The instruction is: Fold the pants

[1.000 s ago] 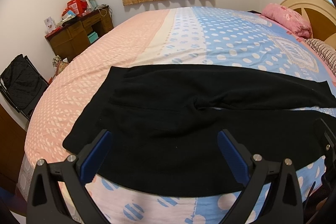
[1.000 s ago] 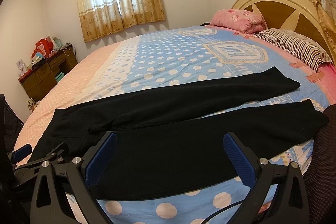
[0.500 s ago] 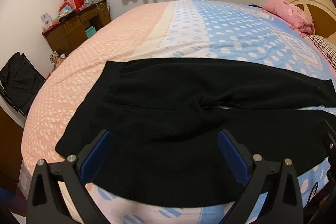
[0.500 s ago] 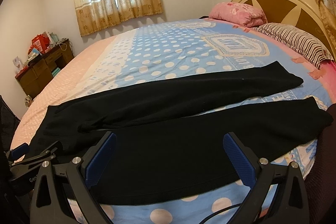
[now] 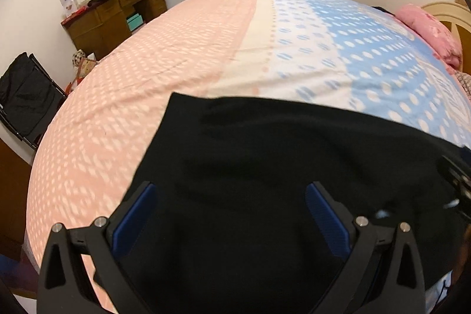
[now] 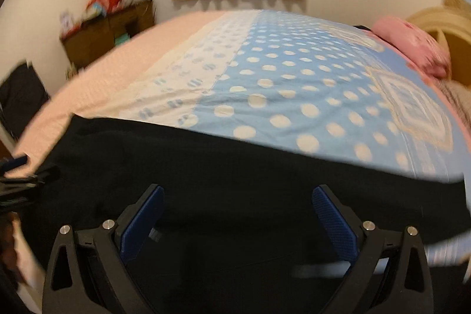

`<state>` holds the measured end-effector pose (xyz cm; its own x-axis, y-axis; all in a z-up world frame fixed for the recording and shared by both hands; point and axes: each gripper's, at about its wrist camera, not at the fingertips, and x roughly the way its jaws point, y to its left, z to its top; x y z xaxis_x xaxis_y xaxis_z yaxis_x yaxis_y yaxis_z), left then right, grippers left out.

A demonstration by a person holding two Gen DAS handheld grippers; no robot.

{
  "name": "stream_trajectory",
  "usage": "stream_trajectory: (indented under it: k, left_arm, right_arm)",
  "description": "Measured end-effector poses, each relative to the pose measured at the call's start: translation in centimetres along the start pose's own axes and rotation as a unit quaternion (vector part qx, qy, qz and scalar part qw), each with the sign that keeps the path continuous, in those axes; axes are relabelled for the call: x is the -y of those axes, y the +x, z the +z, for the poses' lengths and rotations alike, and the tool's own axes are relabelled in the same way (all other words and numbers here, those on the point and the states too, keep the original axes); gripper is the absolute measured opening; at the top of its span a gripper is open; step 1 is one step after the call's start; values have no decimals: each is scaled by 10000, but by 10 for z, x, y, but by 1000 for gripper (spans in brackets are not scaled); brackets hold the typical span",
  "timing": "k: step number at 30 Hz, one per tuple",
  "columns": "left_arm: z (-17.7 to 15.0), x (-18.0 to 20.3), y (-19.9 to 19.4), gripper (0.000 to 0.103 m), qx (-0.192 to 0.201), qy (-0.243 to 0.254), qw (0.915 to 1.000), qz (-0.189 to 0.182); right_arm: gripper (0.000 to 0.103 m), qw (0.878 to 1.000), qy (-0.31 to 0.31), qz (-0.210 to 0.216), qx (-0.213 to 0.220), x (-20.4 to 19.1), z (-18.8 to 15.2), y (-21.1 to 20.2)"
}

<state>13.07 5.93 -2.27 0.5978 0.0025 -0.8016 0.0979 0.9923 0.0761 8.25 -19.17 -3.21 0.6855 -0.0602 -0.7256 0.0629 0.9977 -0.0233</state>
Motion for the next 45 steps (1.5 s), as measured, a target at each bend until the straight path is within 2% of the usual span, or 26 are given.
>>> stream_trajectory:
  k: [2, 4, 10, 12, 14, 15, 16, 17, 18, 19, 20, 23, 29, 35, 41, 45]
  left_arm:
    - [8, -4, 11, 103, -110, -48, 9999, 19]
    - [14, -9, 24, 103, -244, -174, 9996, 8]
    - [20, -18, 50, 103, -547, -450, 9975, -81]
    - [21, -18, 58, 103, -632, -463, 9969, -95]
    - [21, -17, 66, 103, -712, -445, 9964, -57]
    - [20, -16, 69, 103, -746, -444, 9962, -33]
    - [18, -15, 71, 103, -763, -436, 9961, 14]
    - [18, -14, 71, 103, -741, -411, 9964, 60]
    - [17, -14, 70, 103, -725, -373, 9966, 103]
    - [17, -13, 70, 103, -722, -351, 9967, 116]
    - [17, -13, 69, 103, -724, -342, 9967, 110]
    - [15, -18, 61, 103, -688, -396, 9968, 15]
    - [-2, -50, 31, 103, -500, -706, 9961, -178]
    - [-17, -72, 6, 103, -286, -762, 9965, -167]
    - [2, -74, -5, 103, -188, -937, 9935, -619]
    - [24, -61, 9, 103, -383, -1055, 9885, -1013]
  right_arm:
    - [87, 9994, -219, 179, -175, -4, 15, 25]
    - [81, 9976, -299, 395, -483, -9, 30, 55]
    - [81, 9922, -508, 866, -743, -17, 54, 99]
    - [80, 9889, -628, 951, -950, -20, 54, 111]
    - [70, 9848, -694, 1093, -1160, -21, 49, 120]
    - [69, 9850, -804, 1056, -1098, -23, 47, 120]
    - [60, 9852, -905, 1060, -1001, -25, 45, 117]
    - [44, 9832, -1036, 1158, -961, -28, 43, 115]
    - [36, 9811, -1146, 1250, -936, -31, 42, 111]
    - [19, 9798, -1224, 1262, -950, -34, 42, 109]
    - [9, 9779, -1311, 1290, -990, -37, 41, 107]
    - [6, 9779, -1502, 1127, -922, -45, 40, 91]
    - [6, 9749, -1691, 1434, -183, -53, 32, 17]
    - [6, 9673, -1939, 1634, 52, -74, -24, -41]
    - [6, 9685, -1970, 1511, 172, -96, -82, -48]
    - [6, 9694, -1943, 1491, 162, -105, -105, -42]
